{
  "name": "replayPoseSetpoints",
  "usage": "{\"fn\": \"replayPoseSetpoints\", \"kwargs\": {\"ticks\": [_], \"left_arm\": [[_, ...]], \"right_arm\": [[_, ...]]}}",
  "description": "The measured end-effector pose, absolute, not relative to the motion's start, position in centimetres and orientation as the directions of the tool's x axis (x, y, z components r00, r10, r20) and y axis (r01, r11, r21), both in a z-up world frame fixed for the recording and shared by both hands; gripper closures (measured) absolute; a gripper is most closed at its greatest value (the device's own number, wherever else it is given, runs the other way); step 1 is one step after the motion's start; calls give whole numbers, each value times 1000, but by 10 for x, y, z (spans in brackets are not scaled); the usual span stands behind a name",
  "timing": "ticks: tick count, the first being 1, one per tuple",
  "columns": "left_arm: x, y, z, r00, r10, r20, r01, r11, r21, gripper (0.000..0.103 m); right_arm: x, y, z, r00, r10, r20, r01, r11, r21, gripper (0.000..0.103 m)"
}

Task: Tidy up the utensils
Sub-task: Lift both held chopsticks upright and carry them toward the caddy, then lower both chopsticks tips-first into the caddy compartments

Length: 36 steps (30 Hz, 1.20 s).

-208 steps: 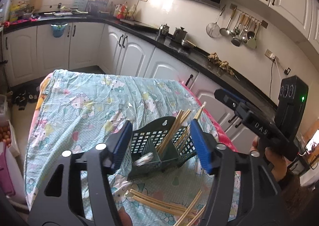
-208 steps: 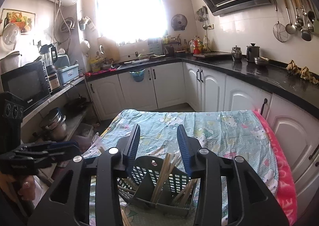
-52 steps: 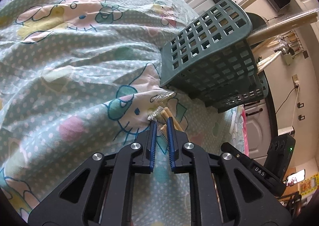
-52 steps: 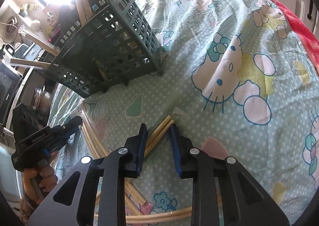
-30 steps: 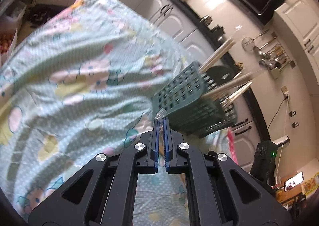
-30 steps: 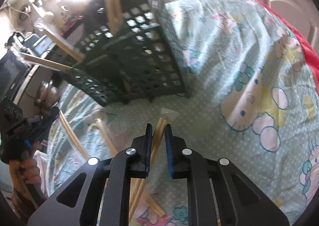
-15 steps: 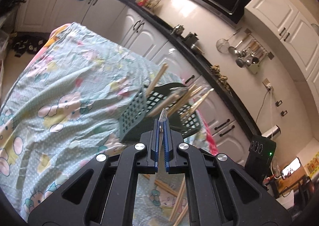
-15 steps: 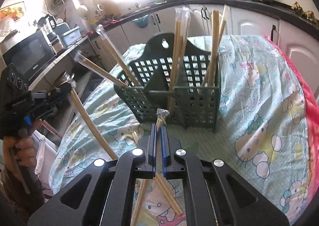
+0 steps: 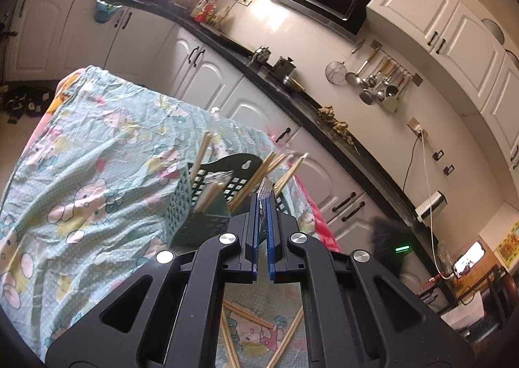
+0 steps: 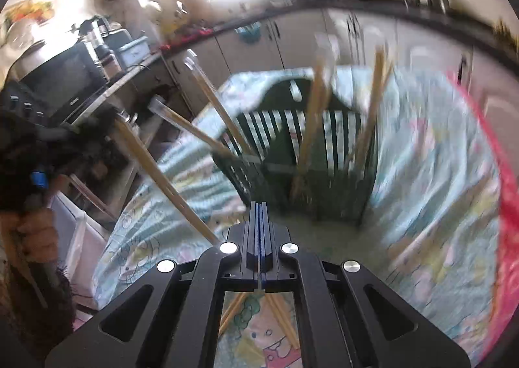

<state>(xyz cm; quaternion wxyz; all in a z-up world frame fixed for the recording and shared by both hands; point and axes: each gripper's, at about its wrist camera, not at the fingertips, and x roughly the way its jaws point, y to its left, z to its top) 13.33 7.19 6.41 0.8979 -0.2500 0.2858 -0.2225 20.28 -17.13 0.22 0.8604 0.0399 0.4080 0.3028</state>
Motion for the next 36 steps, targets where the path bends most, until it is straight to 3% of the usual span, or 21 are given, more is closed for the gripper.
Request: {"fn": "replayPoseSetpoints", "kwargs": {"ticks": [3,5,7,8,20,23,26,36], "left_arm": [[132,68,73,737,-548,-396,278,780,-561,101],[131,67,80,739,-548,-392,291,784,-548,101],[129,64,87,743,-547,-387,305,790,-532,101],[128,64,92,746,-546,-382,312,793,-523,102],[129,59,130,772,-542,-334,364,806,-467,101],[133,59,138,779,-539,-322,368,807,-462,102],[136,59,145,785,-537,-310,372,808,-457,101],[148,62,173,808,-525,-266,386,814,-434,101]], "right_arm": [[217,-165,-33,407,512,-756,-460,830,315,100],[224,-161,-53,357,504,-786,-449,831,328,90],[229,-158,-68,328,507,-797,-427,832,353,70],[231,-157,-73,319,515,-796,-417,830,370,70],[261,-127,-103,276,502,-819,-338,849,407,72],[266,-125,-103,290,483,-826,-333,860,386,90],[270,-127,-100,290,499,-816,-330,853,404,95],[244,-149,-17,391,602,-696,-434,788,438,98]]}}
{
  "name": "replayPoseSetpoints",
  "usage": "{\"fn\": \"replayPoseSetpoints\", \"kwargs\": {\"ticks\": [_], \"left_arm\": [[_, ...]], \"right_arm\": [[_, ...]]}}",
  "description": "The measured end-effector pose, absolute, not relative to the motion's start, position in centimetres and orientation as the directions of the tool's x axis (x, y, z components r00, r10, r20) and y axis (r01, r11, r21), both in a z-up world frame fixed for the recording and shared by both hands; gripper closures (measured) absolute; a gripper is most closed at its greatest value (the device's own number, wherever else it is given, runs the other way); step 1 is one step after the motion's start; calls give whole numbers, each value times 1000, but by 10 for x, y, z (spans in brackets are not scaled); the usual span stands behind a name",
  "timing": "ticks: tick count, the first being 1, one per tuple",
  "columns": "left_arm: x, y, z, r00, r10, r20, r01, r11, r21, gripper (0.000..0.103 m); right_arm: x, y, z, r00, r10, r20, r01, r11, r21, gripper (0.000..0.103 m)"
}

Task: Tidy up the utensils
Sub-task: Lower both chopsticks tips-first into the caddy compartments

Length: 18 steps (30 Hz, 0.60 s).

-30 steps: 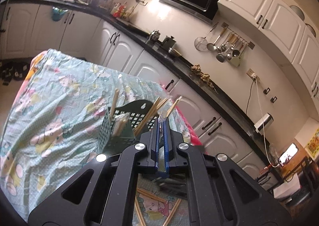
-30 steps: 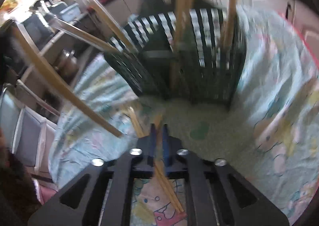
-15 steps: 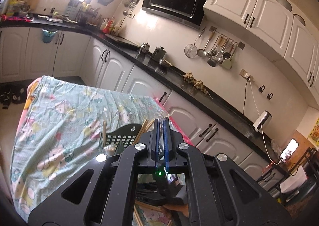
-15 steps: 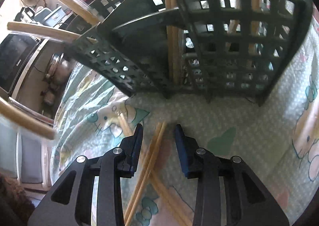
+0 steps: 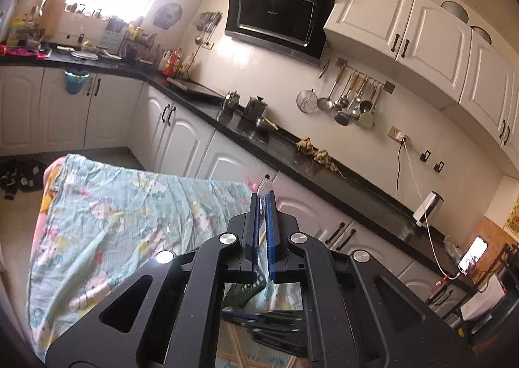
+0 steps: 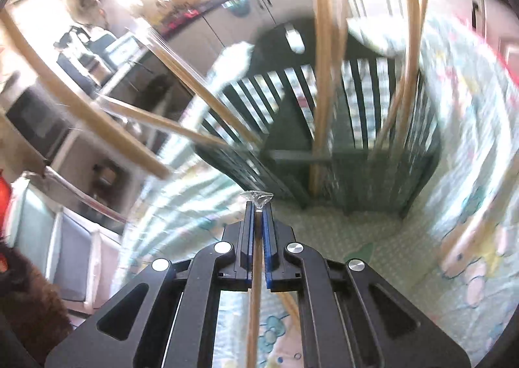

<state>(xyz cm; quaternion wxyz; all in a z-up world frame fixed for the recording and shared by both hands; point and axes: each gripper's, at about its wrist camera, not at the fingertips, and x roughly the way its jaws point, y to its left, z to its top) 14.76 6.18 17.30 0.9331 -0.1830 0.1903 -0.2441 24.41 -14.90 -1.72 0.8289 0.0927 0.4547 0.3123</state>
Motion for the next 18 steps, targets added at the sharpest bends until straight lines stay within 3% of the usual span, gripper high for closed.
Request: {"fn": "replayPoseSetpoints", "kwargs": {"ticks": [9,18], "left_arm": [[156,61,197,828,-514,-226,396,820,-414,101],[168,52,217,839,-509,-192,406,821,-401,102]], "right_arm": [[224,-187,79,541,655,-527,-523,753,399,98],[220,-196,156,705,622,-341,-567,783,255,98]]}}
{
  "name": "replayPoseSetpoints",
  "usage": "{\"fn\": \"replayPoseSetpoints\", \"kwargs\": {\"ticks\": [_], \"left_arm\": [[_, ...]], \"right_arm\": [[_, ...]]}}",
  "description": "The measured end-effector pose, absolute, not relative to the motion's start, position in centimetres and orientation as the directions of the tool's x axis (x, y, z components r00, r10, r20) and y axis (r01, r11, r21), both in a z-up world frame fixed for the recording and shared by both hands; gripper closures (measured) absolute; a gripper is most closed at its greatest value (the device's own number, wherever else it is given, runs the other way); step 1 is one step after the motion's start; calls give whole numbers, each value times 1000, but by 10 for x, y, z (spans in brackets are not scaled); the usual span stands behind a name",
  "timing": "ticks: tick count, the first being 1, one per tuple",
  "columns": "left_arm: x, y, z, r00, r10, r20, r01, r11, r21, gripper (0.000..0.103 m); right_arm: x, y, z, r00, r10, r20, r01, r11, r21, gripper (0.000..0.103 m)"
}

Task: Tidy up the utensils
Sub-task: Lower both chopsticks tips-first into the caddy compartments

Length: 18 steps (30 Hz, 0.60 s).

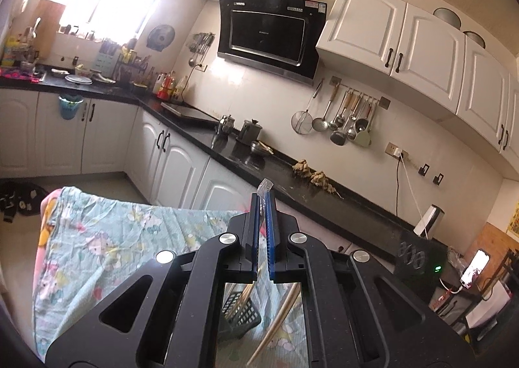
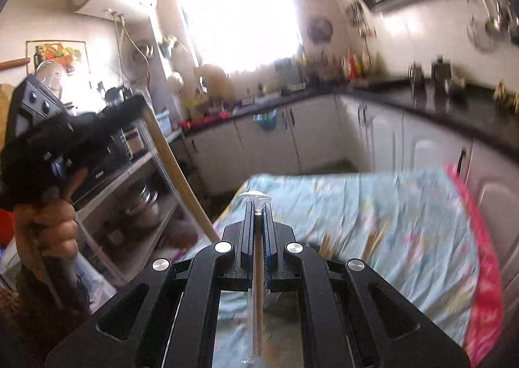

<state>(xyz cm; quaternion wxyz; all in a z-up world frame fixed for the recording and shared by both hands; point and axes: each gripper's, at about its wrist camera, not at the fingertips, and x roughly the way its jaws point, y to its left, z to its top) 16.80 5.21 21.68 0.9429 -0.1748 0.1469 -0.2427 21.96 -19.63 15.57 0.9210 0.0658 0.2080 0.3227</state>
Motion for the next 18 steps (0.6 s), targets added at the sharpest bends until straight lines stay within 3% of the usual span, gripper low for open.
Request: {"fn": "replayPoseSetpoints", "kwargs": {"ticks": [10,18], "left_arm": [[181,42,216,860,-474,-190,387,848,-363,102],[194,38,199,867,-449,-214,363,866,-343,101]], "right_arm": [[223,-214,188,800,577,-167,-553,816,168,98],[232,-220,183,844,526,-107,-518,850,98,98]]}}
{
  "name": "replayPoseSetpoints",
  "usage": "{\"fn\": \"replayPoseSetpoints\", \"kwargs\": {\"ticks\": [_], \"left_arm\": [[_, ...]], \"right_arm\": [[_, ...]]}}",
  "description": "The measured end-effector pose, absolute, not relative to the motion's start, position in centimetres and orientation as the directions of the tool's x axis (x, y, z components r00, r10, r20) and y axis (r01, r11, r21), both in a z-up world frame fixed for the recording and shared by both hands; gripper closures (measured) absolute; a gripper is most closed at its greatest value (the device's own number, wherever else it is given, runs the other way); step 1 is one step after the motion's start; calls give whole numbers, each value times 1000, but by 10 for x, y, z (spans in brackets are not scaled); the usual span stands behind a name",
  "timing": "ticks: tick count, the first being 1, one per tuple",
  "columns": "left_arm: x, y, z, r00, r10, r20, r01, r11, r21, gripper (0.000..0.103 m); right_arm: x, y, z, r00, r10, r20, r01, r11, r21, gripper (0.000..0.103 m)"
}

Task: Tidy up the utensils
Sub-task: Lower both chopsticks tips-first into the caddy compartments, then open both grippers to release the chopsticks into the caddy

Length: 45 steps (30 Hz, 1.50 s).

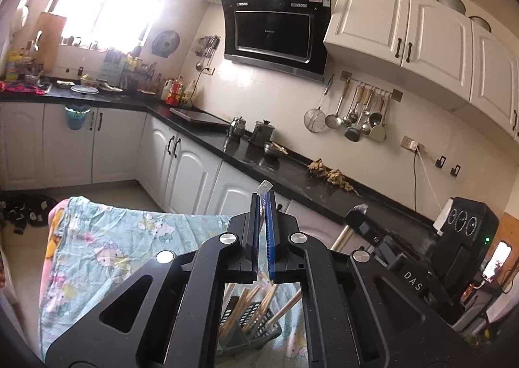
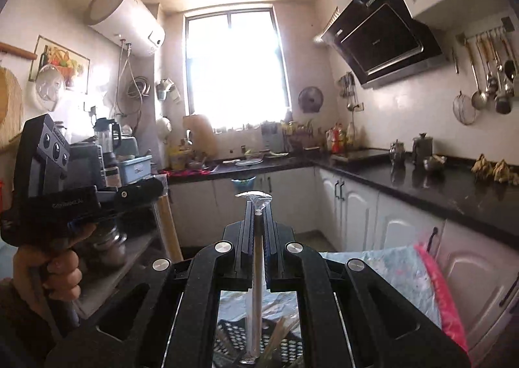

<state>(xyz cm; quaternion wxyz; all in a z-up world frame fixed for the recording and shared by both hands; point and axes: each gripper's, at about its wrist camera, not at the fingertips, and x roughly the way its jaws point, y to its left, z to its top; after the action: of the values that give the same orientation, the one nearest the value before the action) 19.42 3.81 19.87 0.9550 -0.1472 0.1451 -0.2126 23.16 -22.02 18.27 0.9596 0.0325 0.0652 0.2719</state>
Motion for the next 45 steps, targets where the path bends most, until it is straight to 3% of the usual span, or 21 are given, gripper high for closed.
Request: {"fn": "replayPoseSetpoints", "kwargs": {"ticks": [9,26,38,41,42,43,45], "left_arm": [[210,35,176,864,-441,-242,346,870,-351,102],[234,34,123,849,-427,-310,304,876,-374,101],[236,34,102,832,-429,-352,288,876,-388,101],[234,35,102,832,-422,-360,280,880,-384,90],[233,36,102,832,-422,-361,279,880,-386,85],[233,36,102,832,-422,-360,279,879,-386,84],[229,38,104,836,-415,-359,273,882,-384,79]], "right_arm": [[244,-222,161,871,478,-110,-473,878,68,98],[269,-195,104,852,461,-249,-460,885,64,98],[276,-185,76,855,426,-294,-428,902,63,98],[276,-187,74,853,420,-308,-417,905,81,87],[276,-187,74,856,412,-311,-407,910,86,75],[275,-189,74,856,413,-310,-405,910,93,70],[273,-190,74,855,417,-310,-405,908,104,70]]}}
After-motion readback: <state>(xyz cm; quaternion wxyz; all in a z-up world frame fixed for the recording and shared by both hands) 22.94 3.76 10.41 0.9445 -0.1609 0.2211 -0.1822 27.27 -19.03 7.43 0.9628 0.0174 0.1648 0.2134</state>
